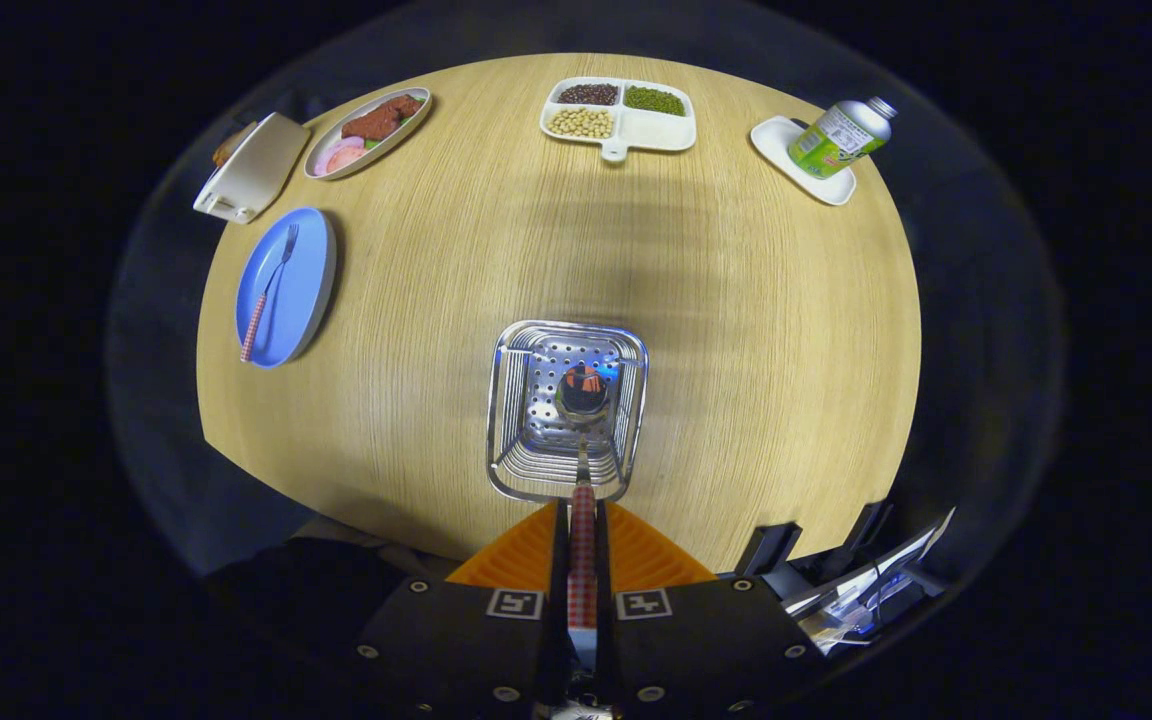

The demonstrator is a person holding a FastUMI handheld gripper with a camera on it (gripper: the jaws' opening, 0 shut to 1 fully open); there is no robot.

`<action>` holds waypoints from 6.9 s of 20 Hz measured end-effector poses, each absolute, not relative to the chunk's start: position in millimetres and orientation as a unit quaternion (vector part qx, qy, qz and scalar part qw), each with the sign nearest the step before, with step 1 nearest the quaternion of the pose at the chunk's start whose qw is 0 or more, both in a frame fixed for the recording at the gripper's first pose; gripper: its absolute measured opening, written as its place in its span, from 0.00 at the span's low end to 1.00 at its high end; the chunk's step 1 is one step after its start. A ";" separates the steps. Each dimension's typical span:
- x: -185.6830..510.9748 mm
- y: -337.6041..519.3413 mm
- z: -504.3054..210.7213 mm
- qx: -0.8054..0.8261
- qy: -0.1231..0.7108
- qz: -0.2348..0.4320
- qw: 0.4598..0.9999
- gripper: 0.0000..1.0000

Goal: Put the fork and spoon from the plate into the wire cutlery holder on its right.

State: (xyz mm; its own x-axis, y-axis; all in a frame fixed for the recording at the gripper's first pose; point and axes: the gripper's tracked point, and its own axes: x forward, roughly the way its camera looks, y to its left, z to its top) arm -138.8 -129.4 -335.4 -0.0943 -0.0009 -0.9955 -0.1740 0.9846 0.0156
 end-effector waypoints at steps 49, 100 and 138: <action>-21.8 208.6 -283.7 -0.010 0.314 0.102 0.944 0.96; -96.8 -54.6 -278.5 -0.043 0.453 0.019 0.890 0.06; -136.8 -118.3 -331.3 -0.052 0.741 0.081 0.665 0.14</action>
